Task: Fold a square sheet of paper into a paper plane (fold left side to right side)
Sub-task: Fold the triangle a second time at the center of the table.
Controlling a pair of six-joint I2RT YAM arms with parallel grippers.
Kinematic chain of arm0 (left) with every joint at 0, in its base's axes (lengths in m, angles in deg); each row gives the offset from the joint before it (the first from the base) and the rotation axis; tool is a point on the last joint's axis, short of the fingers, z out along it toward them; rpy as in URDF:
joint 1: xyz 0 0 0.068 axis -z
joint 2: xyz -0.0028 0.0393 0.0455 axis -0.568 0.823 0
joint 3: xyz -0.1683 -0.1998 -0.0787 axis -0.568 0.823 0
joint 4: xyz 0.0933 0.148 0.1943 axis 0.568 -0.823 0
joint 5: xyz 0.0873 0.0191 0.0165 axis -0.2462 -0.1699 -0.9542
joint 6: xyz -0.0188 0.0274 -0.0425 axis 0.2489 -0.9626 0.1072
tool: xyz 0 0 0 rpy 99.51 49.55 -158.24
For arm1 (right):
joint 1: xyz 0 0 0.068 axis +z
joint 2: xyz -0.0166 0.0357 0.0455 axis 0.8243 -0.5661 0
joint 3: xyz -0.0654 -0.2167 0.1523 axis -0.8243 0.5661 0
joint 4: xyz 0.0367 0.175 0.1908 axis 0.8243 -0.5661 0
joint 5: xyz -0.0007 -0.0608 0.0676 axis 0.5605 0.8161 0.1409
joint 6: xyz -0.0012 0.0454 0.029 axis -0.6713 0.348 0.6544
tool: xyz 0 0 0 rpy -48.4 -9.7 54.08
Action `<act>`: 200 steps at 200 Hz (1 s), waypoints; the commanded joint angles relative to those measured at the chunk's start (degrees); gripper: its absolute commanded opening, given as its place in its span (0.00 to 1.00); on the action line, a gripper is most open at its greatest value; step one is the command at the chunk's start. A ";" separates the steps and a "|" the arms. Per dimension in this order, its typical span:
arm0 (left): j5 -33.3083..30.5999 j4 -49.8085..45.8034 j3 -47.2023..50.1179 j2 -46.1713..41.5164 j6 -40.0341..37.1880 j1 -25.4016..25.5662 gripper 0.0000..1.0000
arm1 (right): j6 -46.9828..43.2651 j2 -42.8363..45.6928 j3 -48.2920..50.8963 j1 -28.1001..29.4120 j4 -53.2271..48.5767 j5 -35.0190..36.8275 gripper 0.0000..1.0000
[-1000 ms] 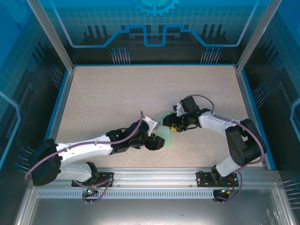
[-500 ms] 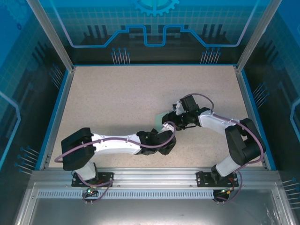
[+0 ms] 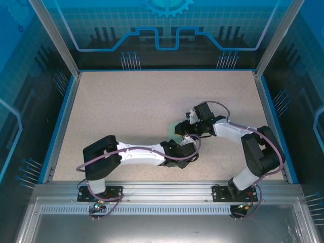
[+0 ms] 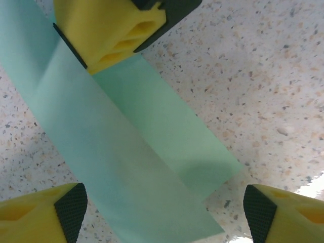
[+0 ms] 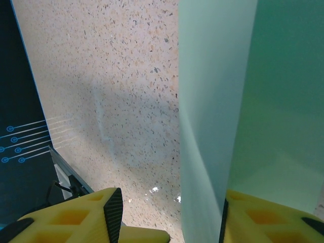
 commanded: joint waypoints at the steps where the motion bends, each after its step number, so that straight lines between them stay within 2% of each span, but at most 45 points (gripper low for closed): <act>1: -2.70 -2.18 -1.95 1.30 -1.91 0.51 0.79 | 0.48 -0.92 -1.36 0.08 0.06 -1.10 0.51; 21: -2.44 -1.16 -0.86 0.11 -2.27 0.51 0.72 | 0.17 -1.18 -1.43 0.03 -0.23 -1.03 0.51; 115: -0.81 2.32 3.07 -4.14 -3.28 0.43 0.20 | -1.50 -1.90 -3.36 0.12 -2.90 0.20 0.51; 171: -0.44 3.49 5.18 -6.66 -2.10 -0.32 0.00 | -2.96 -1.40 -4.53 0.05 -3.94 0.81 0.51; 200: 4.97 5.03 7.17 -9.27 -1.02 -2.63 0.00 | -4.24 1.52 -5.95 -0.51 -3.59 1.65 0.53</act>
